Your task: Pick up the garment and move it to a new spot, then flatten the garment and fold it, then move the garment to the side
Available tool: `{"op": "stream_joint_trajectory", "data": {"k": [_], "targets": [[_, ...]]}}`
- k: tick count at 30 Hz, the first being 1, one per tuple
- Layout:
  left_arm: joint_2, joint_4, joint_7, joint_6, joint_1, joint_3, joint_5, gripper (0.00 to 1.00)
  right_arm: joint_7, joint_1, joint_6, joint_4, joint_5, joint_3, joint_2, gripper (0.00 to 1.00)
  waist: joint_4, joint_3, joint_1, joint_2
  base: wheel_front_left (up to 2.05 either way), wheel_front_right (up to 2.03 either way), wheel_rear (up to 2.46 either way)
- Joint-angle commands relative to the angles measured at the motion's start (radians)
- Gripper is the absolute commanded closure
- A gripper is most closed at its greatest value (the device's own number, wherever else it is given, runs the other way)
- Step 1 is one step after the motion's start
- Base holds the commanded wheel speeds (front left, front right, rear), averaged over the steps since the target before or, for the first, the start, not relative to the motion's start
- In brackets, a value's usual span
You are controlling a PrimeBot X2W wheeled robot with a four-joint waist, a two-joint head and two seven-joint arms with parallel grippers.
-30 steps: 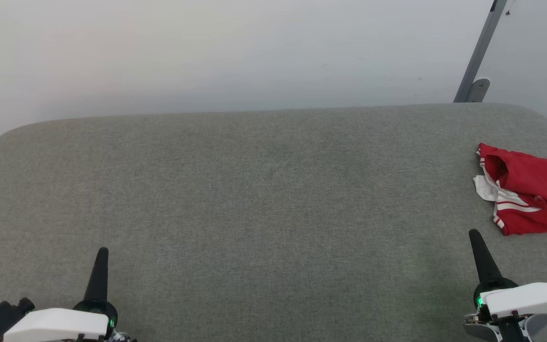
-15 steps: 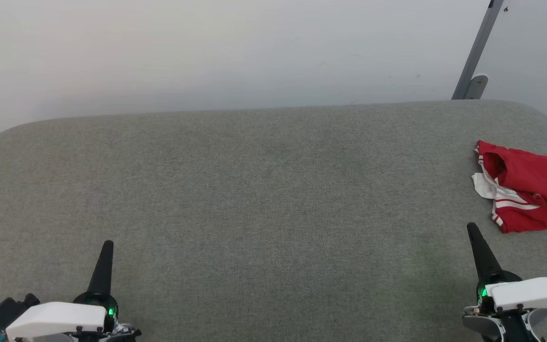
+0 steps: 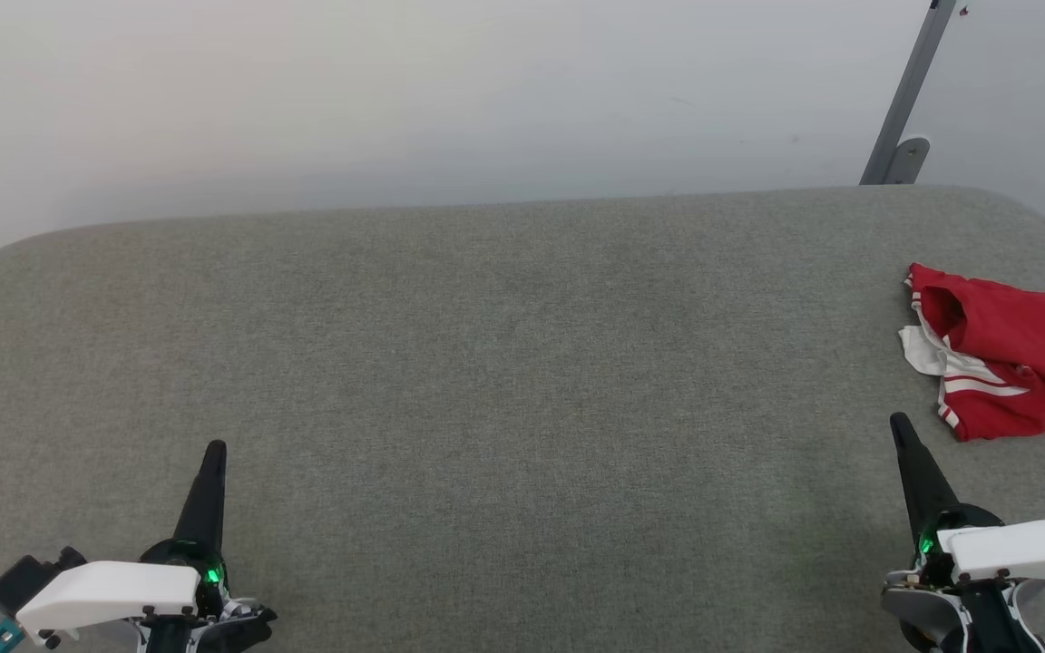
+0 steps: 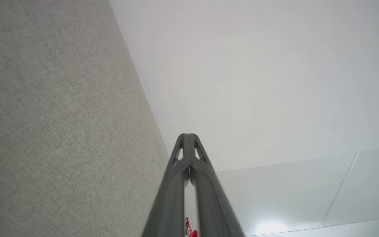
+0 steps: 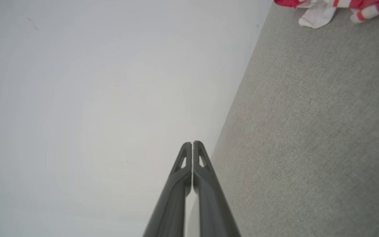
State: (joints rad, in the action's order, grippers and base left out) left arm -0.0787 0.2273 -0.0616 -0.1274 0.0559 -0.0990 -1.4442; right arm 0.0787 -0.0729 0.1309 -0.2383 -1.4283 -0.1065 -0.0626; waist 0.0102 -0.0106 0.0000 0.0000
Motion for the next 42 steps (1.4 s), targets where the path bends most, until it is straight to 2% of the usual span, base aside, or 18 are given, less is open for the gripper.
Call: {"op": "stream_joint_trajectory", "data": {"k": [1, 28, 42], "targets": [[0.000, 0.000, -0.006, -0.005, 0.018, -0.005, -0.020, 1.00, 0.004, -0.018, 0.000, 0.000, -0.020, -0.003, 0.003, 1.00, 0.000, 0.001, 0.0000, 0.0000, 0.00, 0.00, 0.00], [0.029, 0.019, -0.055, -0.006, 0.061, -0.015, -0.171, 1.00, 0.039, -0.043, 0.000, -0.008, -0.187, -0.009, 0.014, 1.00, -0.010, 0.013, 0.0000, 0.0000, 0.00, 0.00, 0.00], [0.029, 0.019, -0.055, -0.006, 0.060, -0.016, -0.171, 1.00, 0.038, -0.039, 0.000, -0.008, -0.186, -0.008, 0.014, 1.00, -0.010, 0.014, 0.0000, 0.0000, 0.00, 0.00, 0.00]]}}
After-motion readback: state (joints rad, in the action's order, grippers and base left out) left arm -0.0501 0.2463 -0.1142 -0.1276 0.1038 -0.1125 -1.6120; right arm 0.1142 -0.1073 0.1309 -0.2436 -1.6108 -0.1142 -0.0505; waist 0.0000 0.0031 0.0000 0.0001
